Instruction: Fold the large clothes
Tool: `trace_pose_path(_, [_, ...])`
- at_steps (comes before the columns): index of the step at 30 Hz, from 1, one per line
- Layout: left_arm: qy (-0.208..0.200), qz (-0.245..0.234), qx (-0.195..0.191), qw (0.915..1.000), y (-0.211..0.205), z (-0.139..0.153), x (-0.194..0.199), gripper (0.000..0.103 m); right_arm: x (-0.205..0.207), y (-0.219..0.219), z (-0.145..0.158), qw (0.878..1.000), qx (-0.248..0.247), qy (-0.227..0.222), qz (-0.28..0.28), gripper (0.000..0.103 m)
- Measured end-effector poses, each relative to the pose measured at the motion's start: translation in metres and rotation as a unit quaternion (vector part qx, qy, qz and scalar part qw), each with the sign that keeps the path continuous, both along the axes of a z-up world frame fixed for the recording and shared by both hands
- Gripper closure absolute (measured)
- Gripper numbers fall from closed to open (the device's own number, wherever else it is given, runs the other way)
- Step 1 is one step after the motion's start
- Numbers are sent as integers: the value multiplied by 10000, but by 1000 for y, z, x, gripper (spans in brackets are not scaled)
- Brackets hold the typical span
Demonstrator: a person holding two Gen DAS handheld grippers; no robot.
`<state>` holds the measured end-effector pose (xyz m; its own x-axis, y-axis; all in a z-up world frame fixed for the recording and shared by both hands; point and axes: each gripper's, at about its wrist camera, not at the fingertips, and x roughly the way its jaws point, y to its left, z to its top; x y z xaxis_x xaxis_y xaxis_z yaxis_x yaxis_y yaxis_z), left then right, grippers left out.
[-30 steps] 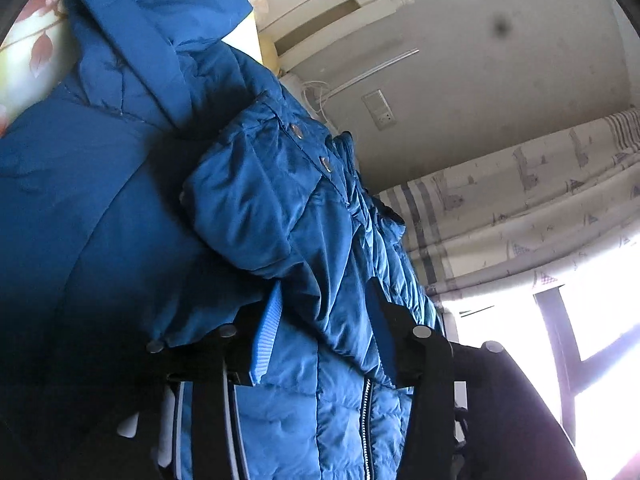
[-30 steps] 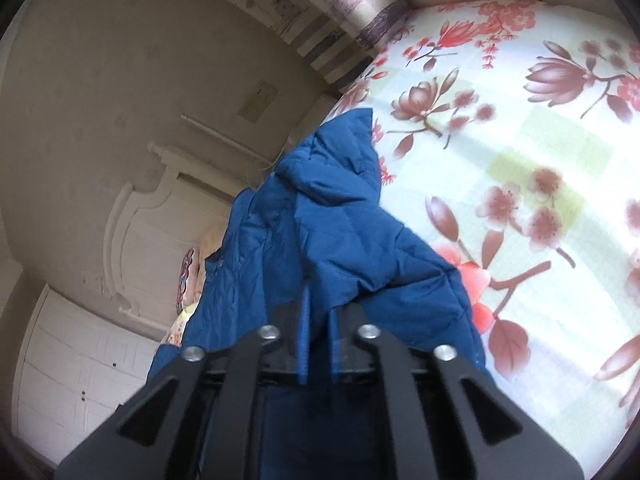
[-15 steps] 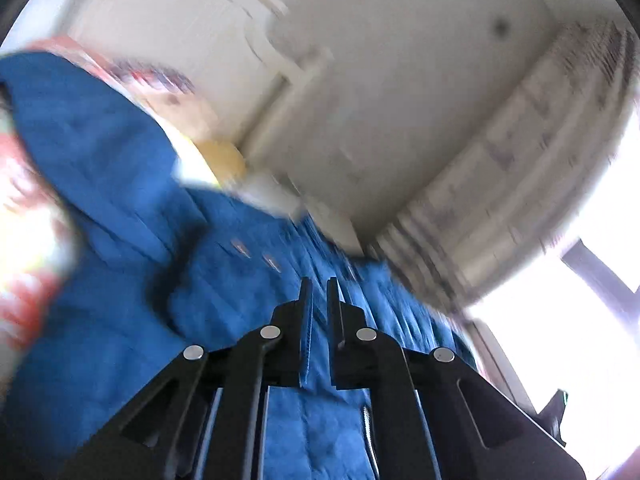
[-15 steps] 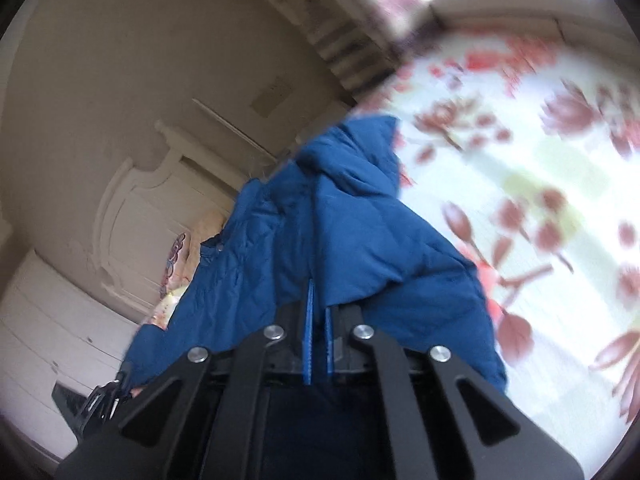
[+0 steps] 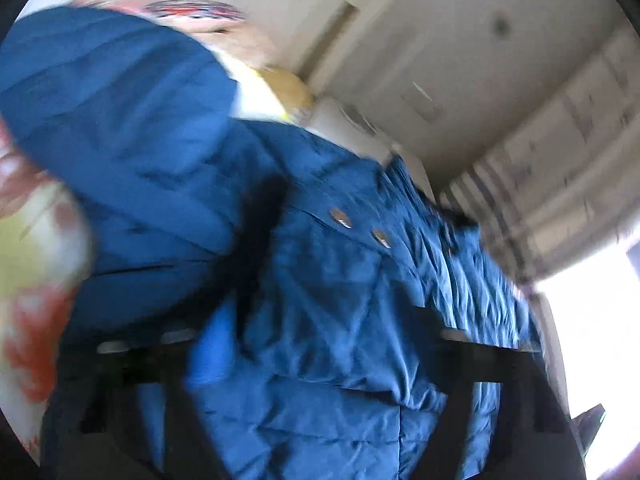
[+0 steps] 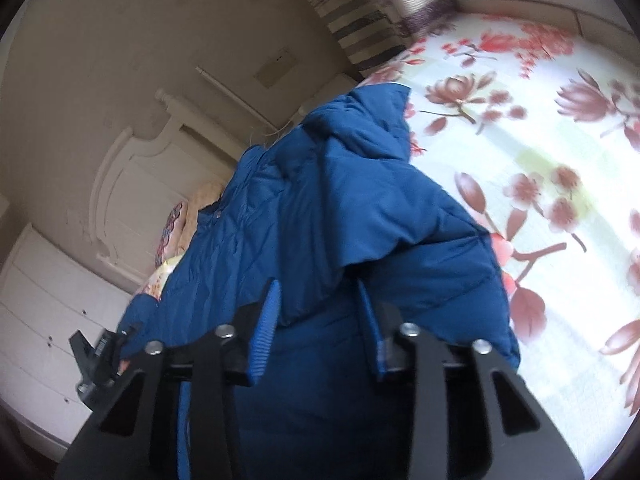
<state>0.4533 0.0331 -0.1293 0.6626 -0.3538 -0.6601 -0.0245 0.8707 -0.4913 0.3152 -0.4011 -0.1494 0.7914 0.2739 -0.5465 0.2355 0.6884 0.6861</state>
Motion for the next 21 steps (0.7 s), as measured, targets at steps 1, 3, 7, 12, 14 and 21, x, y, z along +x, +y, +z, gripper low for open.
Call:
trace_pose_path(1, [38,54,342,9994,-6,-1,0,73,-5,-1,-1,10000,56,-9,-30,77])
trace_pose_path(3, [-9,37,308,9995,-6,1,-5,86,-8,-6,-6,9998,192,-44,-93,89])
trace_pose_path(7, [-288,84,179,9994,4,17,-35,92,-17,-7,-2,9993,211,-300,-41,101])
trace_pose_path(12, [-315,-51,341,9989,5,18,-59,92,-31,-13,3,9983,294,-504,-69,101])
trace_pose_path(14, [-107,52,613,9980,4,6,-50,88,-28,-12,-1,9994,219,-254,-42,99])
trace_pose_path(21, [-766,850,1225,9858,0,51,-65,18,-45,-2,33,9960,-860,-2,-252,68])
